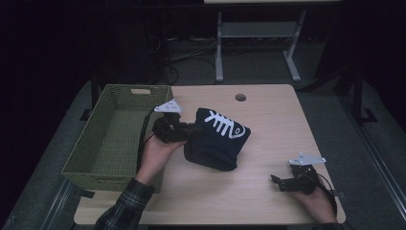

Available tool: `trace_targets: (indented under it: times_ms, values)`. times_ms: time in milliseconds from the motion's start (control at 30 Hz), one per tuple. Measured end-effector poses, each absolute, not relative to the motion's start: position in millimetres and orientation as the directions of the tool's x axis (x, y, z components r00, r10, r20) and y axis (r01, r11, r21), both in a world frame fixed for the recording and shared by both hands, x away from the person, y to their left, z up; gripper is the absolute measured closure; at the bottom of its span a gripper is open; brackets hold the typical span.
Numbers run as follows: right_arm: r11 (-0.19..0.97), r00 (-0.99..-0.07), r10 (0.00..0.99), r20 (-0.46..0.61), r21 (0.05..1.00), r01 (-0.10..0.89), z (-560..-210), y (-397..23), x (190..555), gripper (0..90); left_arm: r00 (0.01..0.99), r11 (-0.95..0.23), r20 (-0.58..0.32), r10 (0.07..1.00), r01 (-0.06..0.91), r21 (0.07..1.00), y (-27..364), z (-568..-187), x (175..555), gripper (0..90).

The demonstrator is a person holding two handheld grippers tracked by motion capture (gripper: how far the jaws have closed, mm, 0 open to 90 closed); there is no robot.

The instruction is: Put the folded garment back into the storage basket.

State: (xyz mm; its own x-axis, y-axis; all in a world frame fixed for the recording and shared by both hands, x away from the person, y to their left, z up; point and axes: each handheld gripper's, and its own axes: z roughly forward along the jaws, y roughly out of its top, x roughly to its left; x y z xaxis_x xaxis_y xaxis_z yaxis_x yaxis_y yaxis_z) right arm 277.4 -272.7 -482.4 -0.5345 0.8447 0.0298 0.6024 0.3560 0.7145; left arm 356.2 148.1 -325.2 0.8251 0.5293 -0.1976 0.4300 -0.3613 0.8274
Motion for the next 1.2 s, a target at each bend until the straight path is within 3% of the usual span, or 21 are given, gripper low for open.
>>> trace_targets:
  times_ms: [1200]
  values:
    - [0.356, -0.534, 0.845, 0.029, 0.715, 0.602, -482.4, -272.6, 277.3, 7.6, 0.77, -0.296, -0.11, 0.629, 0.368, 0.882, 232.0, -263.3, 348.3, 73.3]
